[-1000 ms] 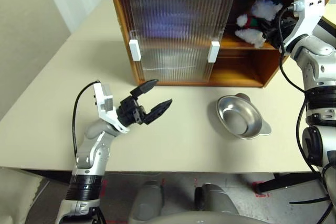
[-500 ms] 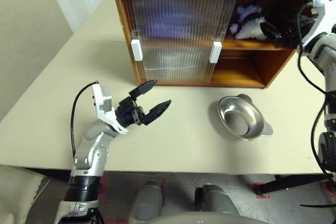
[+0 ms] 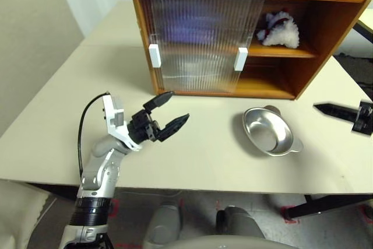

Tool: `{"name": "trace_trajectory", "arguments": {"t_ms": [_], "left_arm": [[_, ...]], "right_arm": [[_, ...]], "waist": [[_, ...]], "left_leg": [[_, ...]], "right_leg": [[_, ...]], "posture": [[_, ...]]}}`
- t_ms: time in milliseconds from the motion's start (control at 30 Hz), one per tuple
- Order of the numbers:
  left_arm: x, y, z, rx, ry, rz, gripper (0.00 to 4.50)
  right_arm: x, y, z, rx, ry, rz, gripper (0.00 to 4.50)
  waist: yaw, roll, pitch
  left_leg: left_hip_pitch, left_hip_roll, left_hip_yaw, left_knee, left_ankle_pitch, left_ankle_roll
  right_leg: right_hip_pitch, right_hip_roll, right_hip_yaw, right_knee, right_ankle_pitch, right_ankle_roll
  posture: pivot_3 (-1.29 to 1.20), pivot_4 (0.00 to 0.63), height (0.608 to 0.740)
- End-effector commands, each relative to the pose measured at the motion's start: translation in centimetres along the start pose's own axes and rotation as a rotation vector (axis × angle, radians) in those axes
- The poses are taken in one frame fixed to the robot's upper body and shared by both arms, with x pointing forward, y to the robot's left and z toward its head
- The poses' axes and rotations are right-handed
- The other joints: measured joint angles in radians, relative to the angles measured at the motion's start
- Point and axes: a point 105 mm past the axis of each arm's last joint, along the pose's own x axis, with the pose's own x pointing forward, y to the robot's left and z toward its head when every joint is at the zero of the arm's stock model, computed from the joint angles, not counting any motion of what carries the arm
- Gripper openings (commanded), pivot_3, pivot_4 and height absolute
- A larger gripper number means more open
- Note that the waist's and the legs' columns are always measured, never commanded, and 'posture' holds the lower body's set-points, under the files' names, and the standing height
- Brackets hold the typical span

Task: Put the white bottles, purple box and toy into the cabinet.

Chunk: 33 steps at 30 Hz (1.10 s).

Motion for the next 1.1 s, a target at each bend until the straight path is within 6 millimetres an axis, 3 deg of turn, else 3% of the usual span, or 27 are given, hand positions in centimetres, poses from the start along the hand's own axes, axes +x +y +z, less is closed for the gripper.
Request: {"name": "trace_trajectory", "arguments": {"t_ms": [33, 233, 367, 467, 567, 900, 933, 1100], "left_arm": [[0.2, -0.2, -0.3, -0.007, 0.008, -0.019, 4.5], [0.2, -0.3, -0.5, -0.008, 0.02, -0.029, 4.5], [0.2, -0.3, -0.6, -0.007, 0.025, -0.034, 4.5], [0.2, -0.3, -0.5, -0.006, 0.026, -0.036, 4.5], [0.1, -0.3, -0.5, -0.004, 0.03, -0.036, 4.5], [0.0, -0.3, -0.4, -0.002, 0.032, -0.03, 4.5], [0.0, -0.3, -0.4, -0.002, 0.031, -0.03, 4.5], [0.0, -0.3, -0.4, 0.0, 0.029, -0.025, 4.5]], "right_arm": [[-0.2, -0.8, -2.1, 0.177, -0.012, -0.005, 4.45], [-0.1, -2.3, -5.5, 0.324, 0.017, -0.062, 4.45], [0.8, -1.7, -7.3, 0.399, 0.074, -0.037, 4.45], [1.5, -0.7, -7.3, 0.436, 0.079, 0.018, 4.45], [2.1, 0.1, -7.0, 0.465, 0.074, 0.061, 3.84], [2.7, 0.9, -6.0, 0.466, 0.046, 0.1, 0.21], [2.7, 1.0, -6.0, 0.466, 0.043, 0.101, 0.01], [2.4, 1.1, -5.3, 0.479, 0.007, 0.124, 0.01]], "waist": [[-0.002, 0.002, -0.001], [0.0, 0.001, -0.001], [-0.002, 0.001, -0.001], [-0.004, 0.0, -0.002], [-0.007, 0.0, -0.002], [-0.01, -0.001, -0.003], [-0.009, -0.002, -0.004], [-0.005, -0.006, -0.007]], "left_leg": [[0.0, 0.0, 0.0, 0.0, 0.0, 0.0], [0.0, 0.0, -0.001, 0.001, 0.0, 0.0], [0.0, 0.0, -0.001, 0.001, 0.0, 0.0], [0.0, 0.0, -0.001, 0.0, 0.0, 0.0], [0.0, 0.001, -0.002, 0.0, 0.0, 0.0], [0.0, 0.0, -0.002, 0.0, 0.0, 0.0], [0.0, 0.0, -0.002, 0.0, 0.0, 0.0], [0.001, 0.0, -0.002, 0.001, 0.0, 0.0]], "right_leg": [[0.0, 0.0, 0.0, 0.0, 0.0, 0.0], [0.001, 0.002, 0.0, 0.0, 0.0, 0.0], [0.0, 0.002, 0.0, 0.0, 0.0, 0.0], [0.001, 0.002, 0.0, 0.0, 0.0, 0.0], [0.001, 0.003, 0.0, 0.0, 0.0, 0.0], [0.001, 0.003, 0.0, 0.0, 0.0, 0.001], [0.001, 0.003, 0.0, 0.0, 0.0, 0.001], [0.002, 0.002, -0.001, 0.0, 0.0, 0.001]], "posture": [[0.16, 0.0, 0.74], [0.16, 0.0, 0.74], [0.16, 0.0, 0.74], [0.16, 0.0, 0.74], [0.17, 0.0, 0.74], [0.17, 0.0, 0.74], [0.17, 0.0, 0.74], [0.17, 0.0, 0.74]]}}
